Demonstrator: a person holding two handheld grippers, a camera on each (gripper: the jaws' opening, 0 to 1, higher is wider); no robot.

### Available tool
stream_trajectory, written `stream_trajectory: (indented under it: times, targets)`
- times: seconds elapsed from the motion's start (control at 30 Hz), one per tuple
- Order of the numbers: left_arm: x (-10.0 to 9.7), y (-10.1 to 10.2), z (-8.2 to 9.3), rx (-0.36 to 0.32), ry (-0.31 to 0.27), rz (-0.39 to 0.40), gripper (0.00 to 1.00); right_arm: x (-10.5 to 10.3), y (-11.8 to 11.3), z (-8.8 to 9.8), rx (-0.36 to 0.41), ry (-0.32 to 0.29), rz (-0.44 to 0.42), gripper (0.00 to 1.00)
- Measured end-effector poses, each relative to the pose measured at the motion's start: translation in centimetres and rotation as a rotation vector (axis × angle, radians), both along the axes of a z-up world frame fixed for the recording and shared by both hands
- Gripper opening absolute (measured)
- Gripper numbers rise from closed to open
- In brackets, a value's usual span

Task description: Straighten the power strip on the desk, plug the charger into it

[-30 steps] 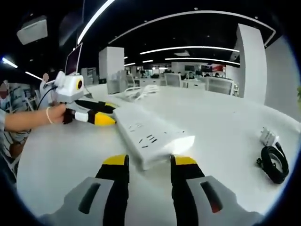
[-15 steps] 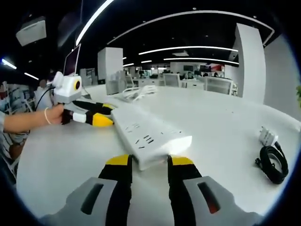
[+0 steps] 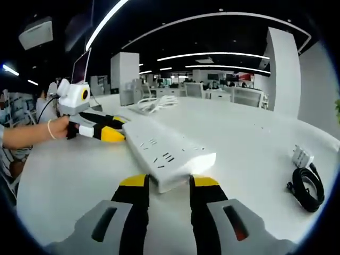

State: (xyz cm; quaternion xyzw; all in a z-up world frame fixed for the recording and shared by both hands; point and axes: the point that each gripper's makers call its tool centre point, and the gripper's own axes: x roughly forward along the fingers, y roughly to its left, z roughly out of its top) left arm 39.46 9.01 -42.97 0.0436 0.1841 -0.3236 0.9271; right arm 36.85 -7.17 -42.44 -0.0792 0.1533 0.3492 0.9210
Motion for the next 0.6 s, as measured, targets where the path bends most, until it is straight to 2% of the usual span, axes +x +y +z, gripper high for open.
stream_trajectory:
  times: [0.6]
  targets:
    - [-0.09,-0.29,0.18,0.002,0.011,0.0,0.35,0.9,-0.63,0.15,-0.003,0.001,0.01,0.27]
